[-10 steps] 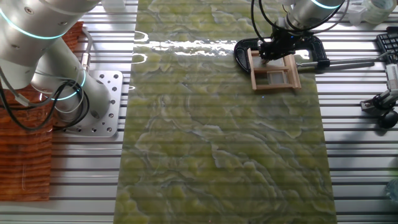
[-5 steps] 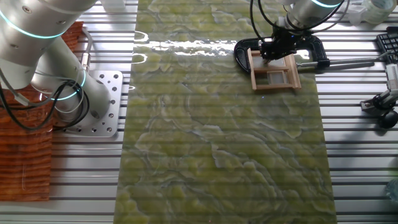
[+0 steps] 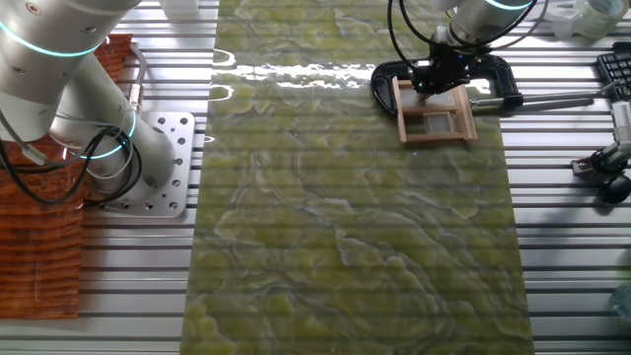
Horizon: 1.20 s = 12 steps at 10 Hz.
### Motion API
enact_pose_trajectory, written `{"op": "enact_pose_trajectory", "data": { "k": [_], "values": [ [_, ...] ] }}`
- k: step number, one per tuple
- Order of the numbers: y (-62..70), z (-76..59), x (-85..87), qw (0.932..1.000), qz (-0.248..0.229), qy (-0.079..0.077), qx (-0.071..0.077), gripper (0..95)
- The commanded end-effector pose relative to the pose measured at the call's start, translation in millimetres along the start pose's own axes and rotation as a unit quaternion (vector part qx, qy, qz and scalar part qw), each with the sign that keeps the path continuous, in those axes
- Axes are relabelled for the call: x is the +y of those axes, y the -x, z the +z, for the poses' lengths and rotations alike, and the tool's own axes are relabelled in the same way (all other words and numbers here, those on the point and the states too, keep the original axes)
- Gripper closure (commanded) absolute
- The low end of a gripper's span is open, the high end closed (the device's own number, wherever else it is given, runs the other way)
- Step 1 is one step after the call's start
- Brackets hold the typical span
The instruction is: Close a sliding window
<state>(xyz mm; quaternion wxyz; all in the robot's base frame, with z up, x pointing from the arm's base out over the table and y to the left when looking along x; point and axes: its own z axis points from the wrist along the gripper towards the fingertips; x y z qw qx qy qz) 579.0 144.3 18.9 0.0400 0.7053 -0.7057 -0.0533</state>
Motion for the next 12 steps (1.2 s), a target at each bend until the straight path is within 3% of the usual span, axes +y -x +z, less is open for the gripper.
{"op": "enact_pose_trajectory", "data": {
  "k": [1, 9, 12],
  "values": [
    [1.2, -0.7, -1.2, 1.0, 0.002, -0.003, -0.002, 95.0],
    [2.0, -1.5, -1.8, 0.9999, 0.009, -0.009, 0.001, 95.0],
    [2.3, -1.7, -1.9, 0.9996, 0.01, -0.028, 0.003, 95.0]
  ]
}}
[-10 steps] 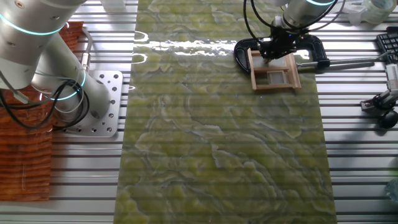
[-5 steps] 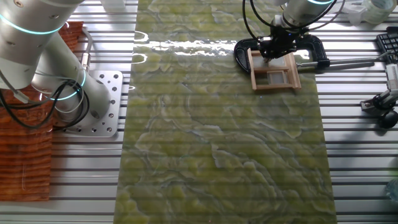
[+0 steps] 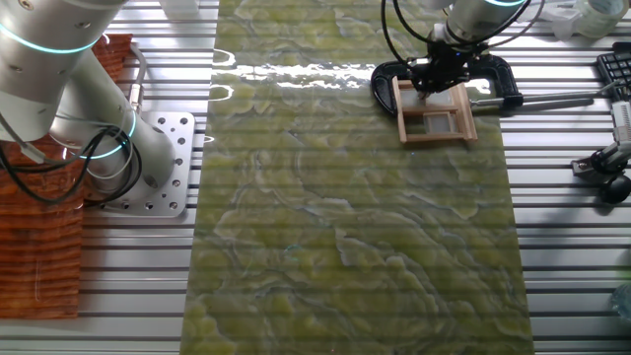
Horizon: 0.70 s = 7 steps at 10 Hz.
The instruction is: Close a sliding window
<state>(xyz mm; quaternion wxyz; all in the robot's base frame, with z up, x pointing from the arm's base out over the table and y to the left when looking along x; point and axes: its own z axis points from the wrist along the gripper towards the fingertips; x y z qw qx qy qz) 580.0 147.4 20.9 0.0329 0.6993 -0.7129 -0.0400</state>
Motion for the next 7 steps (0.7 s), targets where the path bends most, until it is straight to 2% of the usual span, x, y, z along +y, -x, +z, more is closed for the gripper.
{"op": "enact_pose_trajectory", "data": {
  "k": [1, 4, 5, 7],
  "values": [
    [-0.5, 0.0, -1.1, 1.0, 0.0, -0.01, 0.002, 95.0],
    [0.3, -0.7, -1.4, 0.9998, 0.003, -0.017, 0.0, 95.0],
    [0.4, -1.1, -1.1, 1.0, 0.004, -0.006, -0.002, 95.0],
    [3.0, -9.7, 5.2, 0.9998, 0.019, -0.004, -0.002, 95.0]
  ]
}}
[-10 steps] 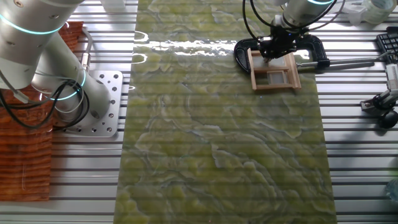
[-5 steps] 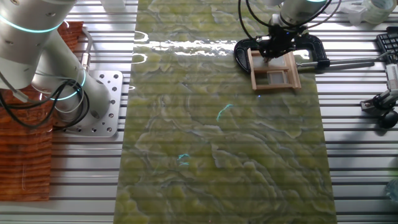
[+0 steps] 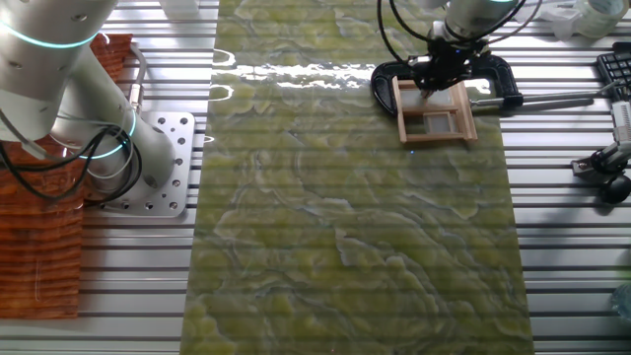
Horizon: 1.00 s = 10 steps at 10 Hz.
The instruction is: Close a sliding window
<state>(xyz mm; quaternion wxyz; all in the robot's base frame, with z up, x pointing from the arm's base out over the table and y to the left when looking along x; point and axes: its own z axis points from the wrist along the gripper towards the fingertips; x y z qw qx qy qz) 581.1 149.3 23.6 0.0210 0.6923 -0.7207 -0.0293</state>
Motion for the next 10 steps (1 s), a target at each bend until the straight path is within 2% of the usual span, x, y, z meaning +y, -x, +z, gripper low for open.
{"op": "enact_pose_trajectory", "data": {
  "k": [1, 3, 6, 10],
  "values": [
    [3.3, -14.6, 11.7, 0.9998, 0.012, 0.015, 0.001, 95.0],
    [8.4, -29.6, 25.8, 0.9994, 0.024, 0.026, 0.003, 95.0],
    [15.3, -47.7, 47.7, 0.9964, 0.079, 0.028, 0.006, 95.0],
    [19.5, -57.1, 62.0, 0.9804, 0.195, 0.026, 0.006, 95.0]
  ]
}}
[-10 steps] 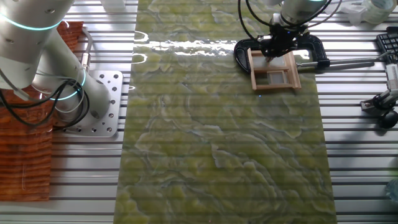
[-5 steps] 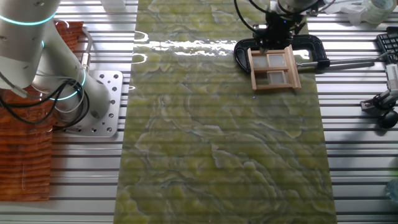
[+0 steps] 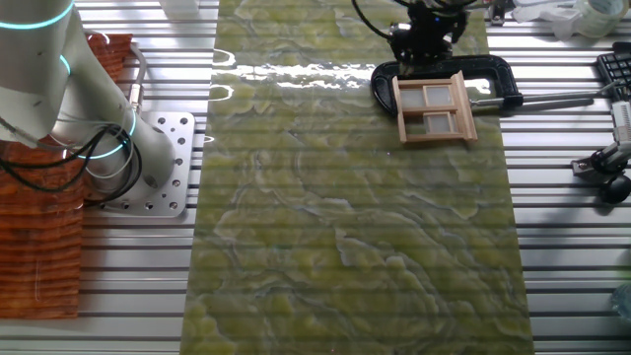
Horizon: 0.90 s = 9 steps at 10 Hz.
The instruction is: Close a sliding window
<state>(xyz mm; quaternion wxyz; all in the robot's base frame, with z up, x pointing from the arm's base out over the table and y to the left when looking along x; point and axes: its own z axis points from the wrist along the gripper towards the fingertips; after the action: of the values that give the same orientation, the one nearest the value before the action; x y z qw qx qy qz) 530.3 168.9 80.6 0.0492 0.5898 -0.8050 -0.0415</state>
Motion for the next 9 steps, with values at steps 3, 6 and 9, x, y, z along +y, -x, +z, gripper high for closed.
{"op": "enact_pose_trajectory", "data": {
  "k": [3, 6, 9],
  "values": [
    [-0.4, -3.9, 7.1, 0.9878, 0.155, -0.002, -0.008, 95.0],
    [-0.4, -4.0, 7.3, 0.9785, 0.204, 0.007, -0.03, 95.0],
    [-0.4, -4.1, 7.6, 0.9642, 0.263, 0.005, -0.033, 95.0]
  ]
}}
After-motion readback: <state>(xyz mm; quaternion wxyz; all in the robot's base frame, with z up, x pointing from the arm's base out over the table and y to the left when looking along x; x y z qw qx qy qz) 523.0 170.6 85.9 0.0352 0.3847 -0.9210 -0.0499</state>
